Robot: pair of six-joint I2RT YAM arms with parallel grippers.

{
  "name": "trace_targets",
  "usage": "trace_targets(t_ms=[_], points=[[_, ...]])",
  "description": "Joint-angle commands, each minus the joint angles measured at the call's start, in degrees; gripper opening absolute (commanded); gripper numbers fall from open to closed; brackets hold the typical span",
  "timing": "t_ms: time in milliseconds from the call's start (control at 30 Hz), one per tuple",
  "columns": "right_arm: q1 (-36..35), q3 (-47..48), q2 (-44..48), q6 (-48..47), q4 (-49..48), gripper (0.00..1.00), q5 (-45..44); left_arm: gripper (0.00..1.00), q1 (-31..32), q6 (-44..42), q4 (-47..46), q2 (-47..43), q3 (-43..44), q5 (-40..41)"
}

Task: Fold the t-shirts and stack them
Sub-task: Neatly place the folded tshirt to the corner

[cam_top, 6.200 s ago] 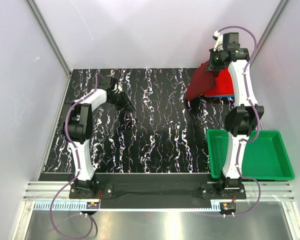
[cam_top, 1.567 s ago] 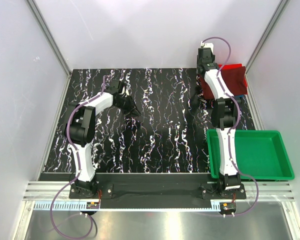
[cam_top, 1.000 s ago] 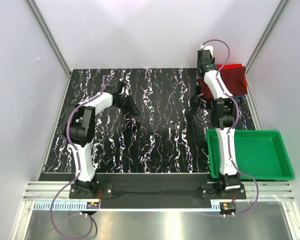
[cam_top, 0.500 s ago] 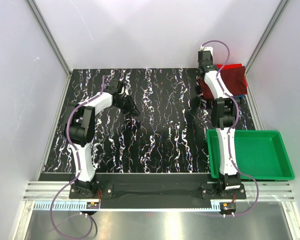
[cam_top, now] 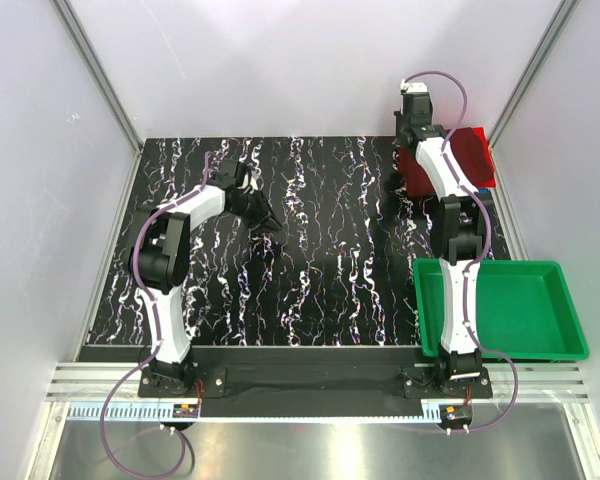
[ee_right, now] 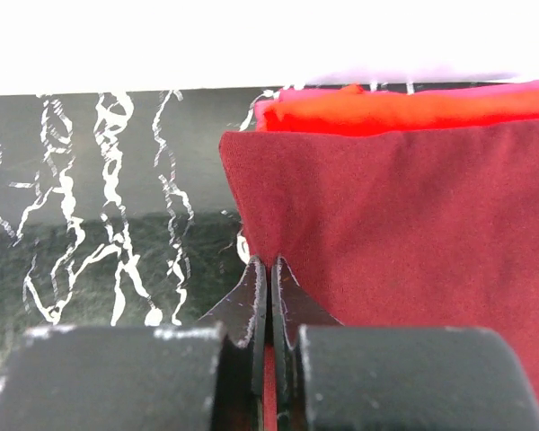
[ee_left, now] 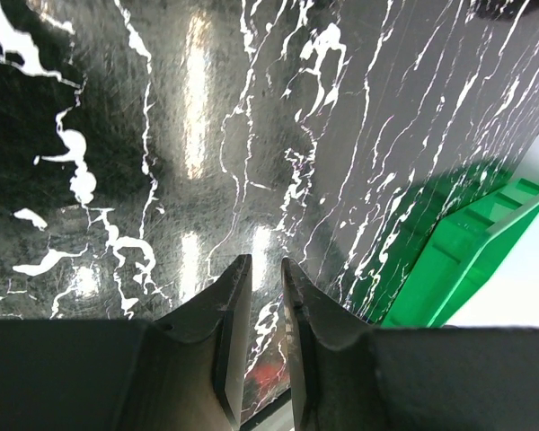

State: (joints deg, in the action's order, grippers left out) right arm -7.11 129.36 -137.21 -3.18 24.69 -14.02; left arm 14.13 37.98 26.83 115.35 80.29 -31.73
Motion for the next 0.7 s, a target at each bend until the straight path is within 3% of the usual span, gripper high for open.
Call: trace_targets(t_ms=[0, 133, 233, 267, 300, 400, 467, 533, 633, 667], points=[[-0.71, 0.62, 1.77, 0.72, -2.11, 0.0, 4.61, 0.24, -0.33, -0.36, -1.26, -3.03, 0.04, -1.59], [-0.71, 2.38, -0.69, 2.21, -0.53, 0.06, 5.32, 0.24, -0.33, -0.62, -0.12, -2.5, 1.53, -1.41], [-0.71, 4.92, -2.8, 2.83, 2.29, 0.16, 3.83, 0.24, -0.33, -0.89, 0.94, -1.88, 3.03, -1.58], [-0.71, 5.63, -3.24, 2.83, 2.9, 0.21, 3.48, 0.24, -0.24, -0.97, 1.21, -1.88, 3.38, -1.59], [-0.71, 6.25, -3.16, 2.83, 4.22, 0.36, 3.21, 0.24, -0.33, -1.06, 1.47, -1.8, 3.82, -1.76], [-0.62, 7.75, -0.88, 4.93, 6.94, 0.56, 3.3, 0.24, -0.33, -0.97, 1.82, -2.15, 4.78, -2.02], [-0.01, 7.75, 1.32, 6.6, 8.61, 0.61, 4.78, 0.25, -0.33, -0.63, 1.82, -2.41, 5.22, -2.2], [2.88, 6.35, 5.01, 10.89, 11.08, 0.6, 11.53, 0.25, -0.33, 0.42, 0.95, -2.41, 5.75, -2.64], [9.55, 2.76, 8.27, 16.86, 11.96, 0.5, 23.04, 0.25, -0.33, 2.01, -0.81, -2.5, 5.84, -4.04], [11.58, 2.04, 8.45, 17.93, 11.96, 0.35, 26.47, 0.25, -0.33, 2.1, -0.99, -2.5, 5.93, -4.31]])
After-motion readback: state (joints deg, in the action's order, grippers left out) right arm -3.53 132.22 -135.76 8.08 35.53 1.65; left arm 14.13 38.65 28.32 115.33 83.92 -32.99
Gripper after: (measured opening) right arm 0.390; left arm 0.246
